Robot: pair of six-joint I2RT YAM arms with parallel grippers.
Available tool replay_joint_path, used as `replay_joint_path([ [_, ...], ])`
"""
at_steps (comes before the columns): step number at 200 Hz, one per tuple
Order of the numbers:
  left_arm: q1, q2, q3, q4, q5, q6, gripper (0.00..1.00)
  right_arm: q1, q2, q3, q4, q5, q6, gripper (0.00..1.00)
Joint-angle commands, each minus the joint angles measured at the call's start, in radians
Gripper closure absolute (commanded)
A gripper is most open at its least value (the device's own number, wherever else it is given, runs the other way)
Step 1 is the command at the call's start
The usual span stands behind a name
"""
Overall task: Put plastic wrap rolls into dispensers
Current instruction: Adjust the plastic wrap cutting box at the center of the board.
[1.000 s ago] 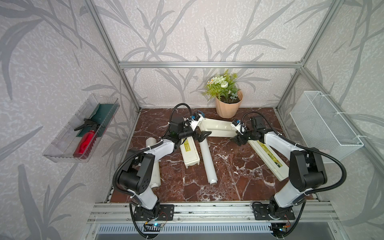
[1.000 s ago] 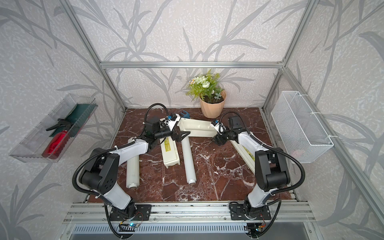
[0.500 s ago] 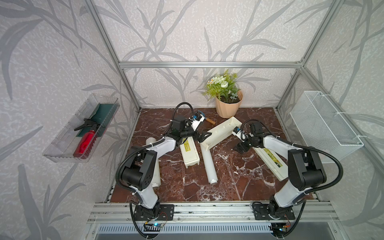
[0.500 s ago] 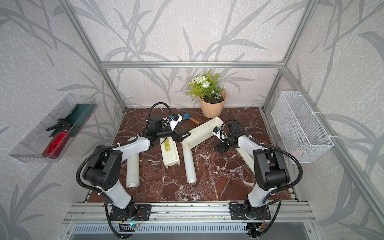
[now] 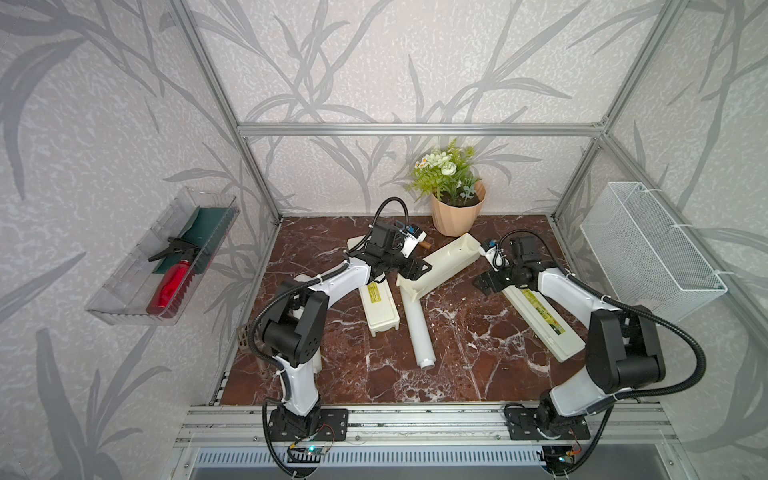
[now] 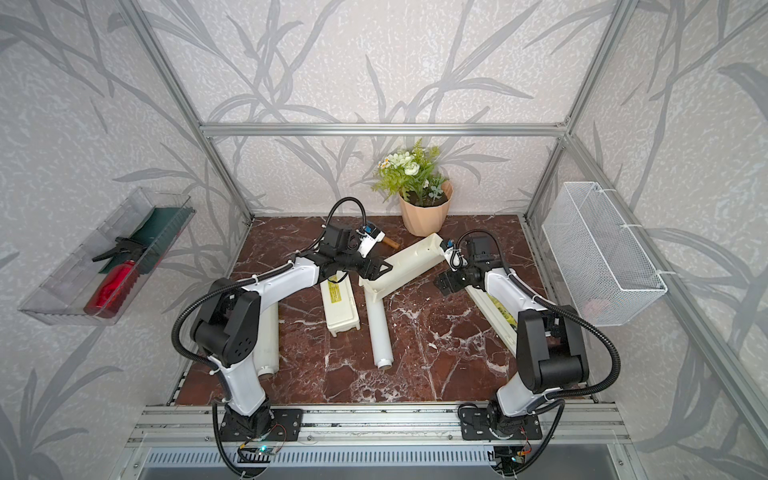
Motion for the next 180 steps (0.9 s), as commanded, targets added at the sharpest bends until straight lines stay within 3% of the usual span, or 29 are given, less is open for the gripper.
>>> replay_joint_path([
  [1,-0.016,0.013,0.033,-0.085,-0.054,-0.058,0.25,-0.006,-0.02,0.034,-0.083,0.008,0.113,0.08],
  [76,-0.108,0.007,0.003,-0.04,0.042,-0.273,0.25,-0.01,0.076,0.022,0.014,-0.126,0.348,0.07],
  [85,-0.117,0.007,-0.004,-0.032,0.054,-0.298,0.25,-0.01,0.097,0.034,0.01,-0.132,0.361,0.0],
  [150,-0.199,0.058,-0.054,0.076,0.101,-0.436,0.25,-0.043,0.164,0.076,0.061,-0.171,0.416,0.01],
  [180,-0.204,0.093,-0.051,0.086,0.071,-0.471,0.24,-0.05,0.214,0.146,0.036,-0.17,0.421,0.01],
])
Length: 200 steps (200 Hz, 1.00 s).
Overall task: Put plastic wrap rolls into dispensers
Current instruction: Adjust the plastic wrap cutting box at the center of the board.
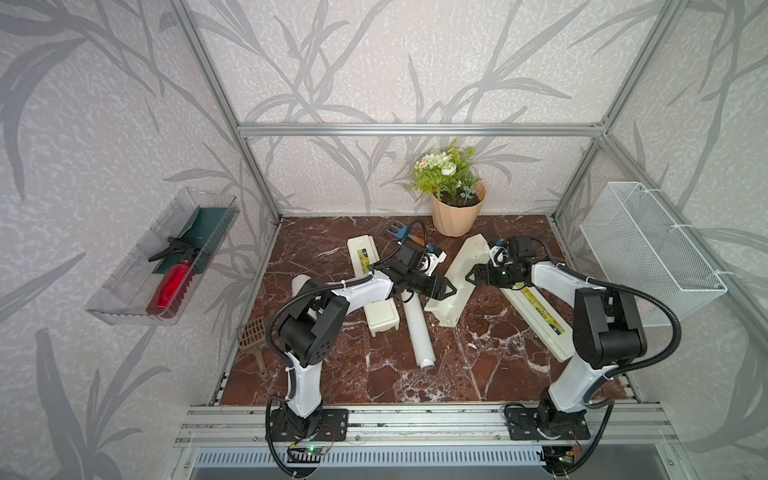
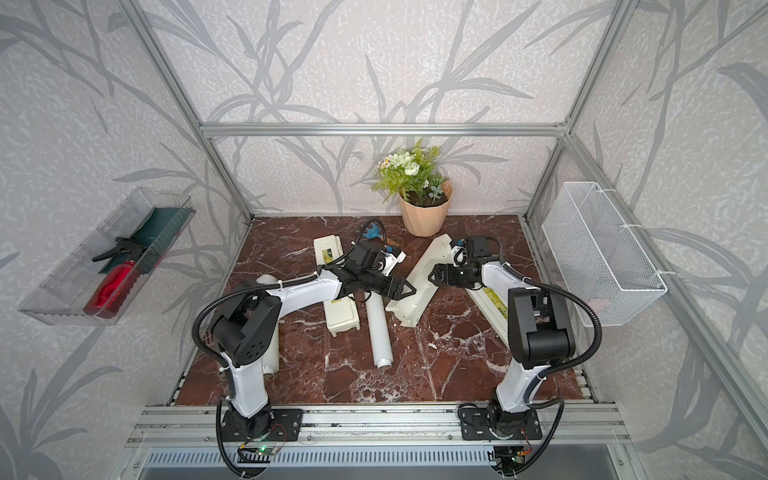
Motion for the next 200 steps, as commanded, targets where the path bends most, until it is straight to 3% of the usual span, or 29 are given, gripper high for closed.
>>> replay_joint_path([
  [1,-0.008,0.035,-0.01,0.021,-0.01,-0.06,0.23,-0.006,0.047,0.076,-0.001,-0.025,0.021,0.01],
  [33,-0.007,0.041,0.013,-0.021,-0.049,-0.028,0.22,0.016,0.124,0.196,-0.064,-0.004,0.038,0.01],
  [67,-0.02,0.038,-0.002,0.065,0.034,-0.084,0.22,0.028,0.119,0.269,-0.139,0.077,-0.031,0.01],
  [98,-0.011,-0.085,-0.023,0.025,-0.106,0.04,0.23,0.048,0.016,0.341,-0.301,0.195,0.003,0.01],
  [129,0.072,-0.211,0.012,-0.103,-0.271,0.12,0.21,0.175,-0.113,0.314,-0.364,0.347,0.057,0.01],
  [153,0.17,-0.298,0.01,-0.155,-0.333,0.129,0.21,0.313,-0.146,0.299,-0.38,0.439,0.129,0.0],
  [200,0.332,-0.374,0.009,-0.235,-0.406,0.142,0.19,0.553,-0.012,0.359,-0.405,0.504,0.247,0.05],
])
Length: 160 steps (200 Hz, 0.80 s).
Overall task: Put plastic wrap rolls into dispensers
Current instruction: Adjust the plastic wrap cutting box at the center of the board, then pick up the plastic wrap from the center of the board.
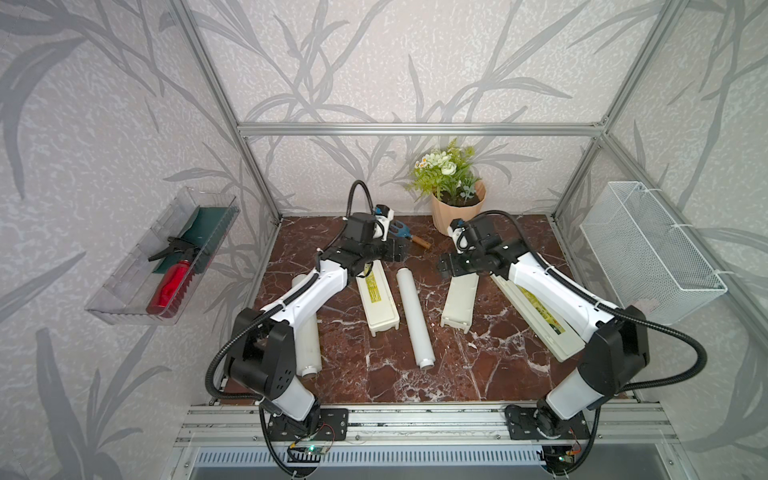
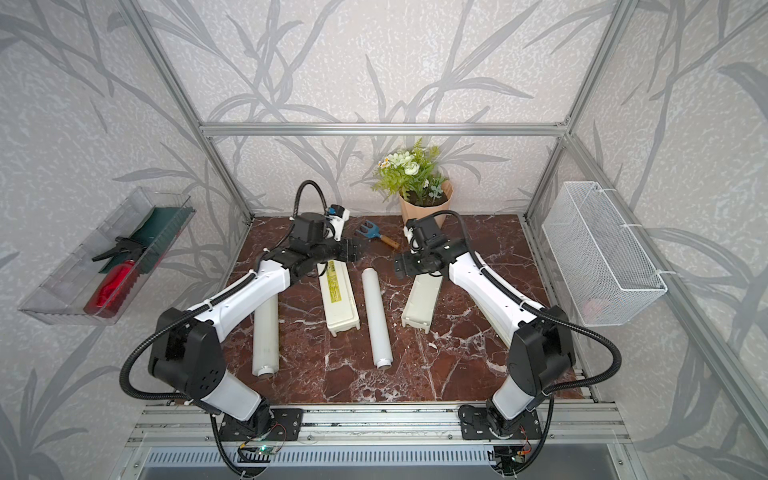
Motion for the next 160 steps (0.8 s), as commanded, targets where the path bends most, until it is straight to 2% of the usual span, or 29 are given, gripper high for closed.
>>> replay_joint_path([
  [1,0.044,-0.022,0.014,-0.094,-0.066,0.021,0.19,0.07,0.1,0.04,-0.067,0.069,0.09,0.05],
  [43,0.096,-0.051,-0.004,-0.101,-0.079,0.047,0.19,0.181,0.282,0.146,-0.111,0.07,0.117,0.08],
  [90,0.113,-0.056,-0.024,-0.1,-0.084,0.066,0.19,0.2,0.434,0.228,-0.128,0.093,0.148,0.14],
  [105,0.115,-0.053,-0.026,-0.101,-0.086,0.069,0.18,0.2,0.471,0.234,-0.119,0.089,0.165,0.21],
  [113,0.116,-0.051,-0.027,-0.101,-0.087,0.068,0.18,0.2,0.49,0.233,-0.109,0.078,0.173,0.3],
  [123,0.118,-0.047,-0.027,-0.1,-0.085,0.068,0.18,0.2,0.511,0.242,-0.118,0.085,0.186,0.33],
  [131,0.118,-0.046,-0.026,-0.101,-0.084,0.066,0.18,0.2,0.529,0.245,-0.122,0.088,0.192,0.39],
  [160,0.119,-0.038,-0.023,-0.095,-0.076,0.061,0.18,0.199,0.573,0.256,-0.128,0.088,0.208,0.42],
])
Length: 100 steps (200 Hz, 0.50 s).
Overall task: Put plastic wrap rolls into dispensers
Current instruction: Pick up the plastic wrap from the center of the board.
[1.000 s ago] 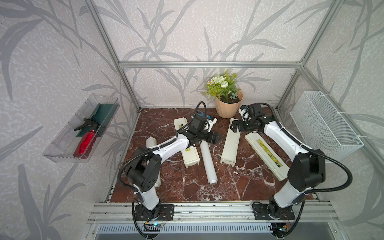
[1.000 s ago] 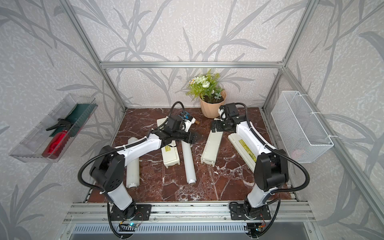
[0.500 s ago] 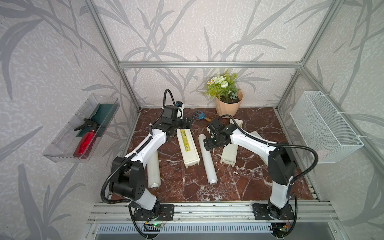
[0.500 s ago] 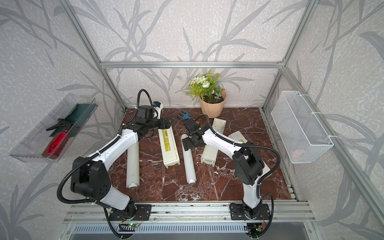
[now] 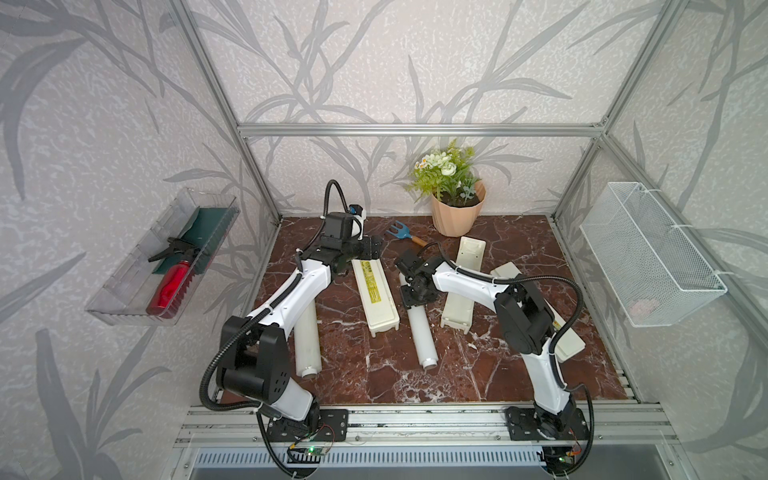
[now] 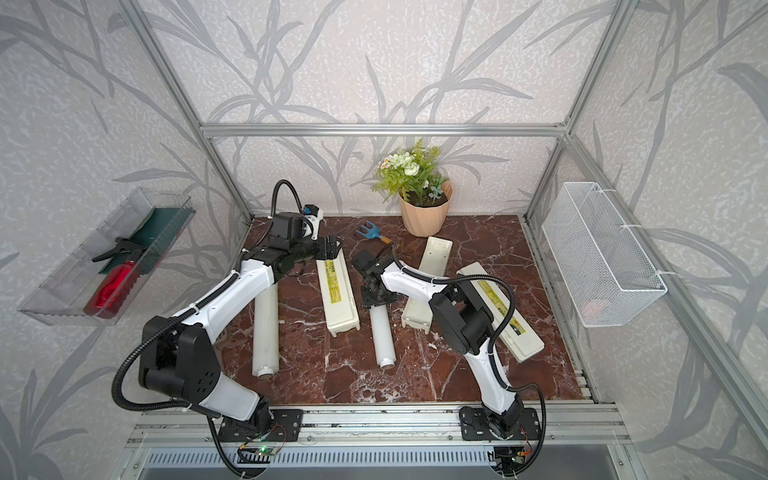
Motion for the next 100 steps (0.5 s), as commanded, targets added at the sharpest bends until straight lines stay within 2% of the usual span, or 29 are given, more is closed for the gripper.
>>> replay_joint_path([
  [1,0.007,-0.013,-0.006,-0.009,-0.002,0.008,0.18,-0.004,0.065,0.006,-0.04,0.013,0.017,0.42],
  [12,0.007,-0.012,-0.004,-0.006,-0.001,0.004,0.18,-0.004,0.08,0.014,-0.044,0.007,0.018,0.43],
  [26,0.007,-0.008,-0.004,-0.002,0.005,-0.002,0.18,-0.004,0.093,0.018,-0.041,-0.008,0.023,0.54],
  [36,0.007,-0.006,-0.003,0.002,0.012,-0.004,0.18,-0.007,0.098,0.016,-0.033,-0.038,0.025,0.7],
  [45,0.007,-0.006,-0.002,0.003,0.014,-0.007,0.18,-0.01,0.097,0.018,-0.029,-0.069,0.033,0.79],
  [63,0.006,-0.007,0.001,0.006,0.014,-0.008,0.18,-0.012,0.043,-0.002,-0.007,-0.092,0.055,0.81],
  [100,0.005,-0.012,0.005,0.017,0.017,-0.011,0.18,-0.035,-0.164,-0.059,0.052,-0.112,0.083,0.87],
])
